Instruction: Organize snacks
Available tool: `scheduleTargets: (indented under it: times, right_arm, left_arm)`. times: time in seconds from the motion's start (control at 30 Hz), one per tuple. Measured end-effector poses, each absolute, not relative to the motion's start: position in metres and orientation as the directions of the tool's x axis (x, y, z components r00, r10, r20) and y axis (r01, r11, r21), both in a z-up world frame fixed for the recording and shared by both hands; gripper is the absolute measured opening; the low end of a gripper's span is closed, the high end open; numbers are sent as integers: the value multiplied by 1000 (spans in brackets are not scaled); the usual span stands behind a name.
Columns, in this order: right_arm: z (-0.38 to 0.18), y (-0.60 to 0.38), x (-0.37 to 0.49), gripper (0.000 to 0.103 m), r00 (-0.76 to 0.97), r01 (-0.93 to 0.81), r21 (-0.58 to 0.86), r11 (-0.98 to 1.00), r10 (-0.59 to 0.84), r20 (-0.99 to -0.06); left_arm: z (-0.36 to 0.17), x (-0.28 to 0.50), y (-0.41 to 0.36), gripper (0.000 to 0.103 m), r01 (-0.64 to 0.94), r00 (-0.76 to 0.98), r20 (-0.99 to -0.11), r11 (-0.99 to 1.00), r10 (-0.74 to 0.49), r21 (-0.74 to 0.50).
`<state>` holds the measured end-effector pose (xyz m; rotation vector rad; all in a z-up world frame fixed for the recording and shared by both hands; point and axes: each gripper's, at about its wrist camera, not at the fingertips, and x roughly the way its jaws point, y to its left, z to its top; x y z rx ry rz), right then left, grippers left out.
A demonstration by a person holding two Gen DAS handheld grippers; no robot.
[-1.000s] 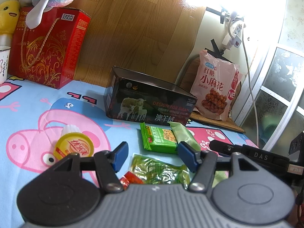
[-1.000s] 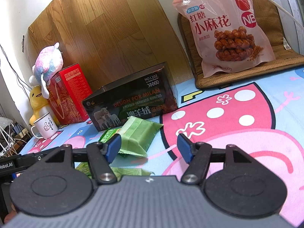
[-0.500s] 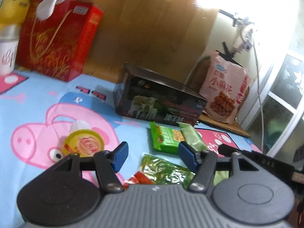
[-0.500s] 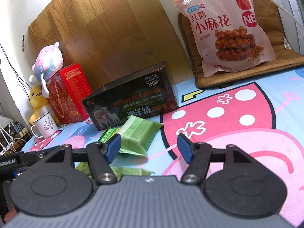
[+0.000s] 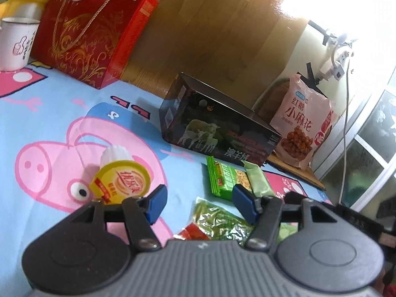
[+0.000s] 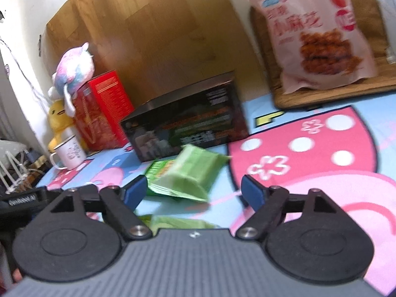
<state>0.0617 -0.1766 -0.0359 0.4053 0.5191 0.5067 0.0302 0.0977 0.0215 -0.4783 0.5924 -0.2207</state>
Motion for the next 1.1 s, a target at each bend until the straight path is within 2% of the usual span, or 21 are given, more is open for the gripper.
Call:
scheduleTargets:
  times: [0.13,0.2,0.3,0.33,0.53,0.7,0.83,0.93,1.03,1.1]
  right_arm:
    - [-31,-151,87,87,703,-367,413,834,539,-465]
    - [-34,-143,96,73,679,-385,388,837,542,-495]
    - [-28,-145,92,51,674,-416,382,825,562,-480]
    - [-25,-148,88,47,677,-429,380,819,570,-465]
    - [1,-154,47,47,656,-561,343,753,658,-371]
    - [3,-135,8,47,514,-726,289,624,772,-374]
    - [-9,-116,-13,48,515,-770,157,618,748,-418]
    - [-18,-110,-16,48,519,-776,110,622,727,-450]
    - [-22,-109,-15,58,587,-741,26,670,667,-459]
    - [-22,-117,-14,60,624,-710,15,704,639,-450]
  left_arm:
    - [22,31,98,60,68,810,-481,869,-336,-491]
    - [22,31,97,60,72,809,-482,869,-338,-489]
    - [22,30,97,60,80,810,-475,866,-345,-493]
    - [22,30,97,60,83,810,-472,865,-348,-495]
    - [25,24,106,60,97,832,-415,834,-367,-543]
    - [26,22,114,60,75,846,-398,817,-355,-571]
    - [27,22,112,60,81,842,-402,820,-360,-566]
    - [27,22,112,60,82,841,-401,820,-362,-566]
    - [26,21,114,60,80,842,-400,817,-361,-571]
    - [26,22,112,60,83,839,-404,820,-364,-567]
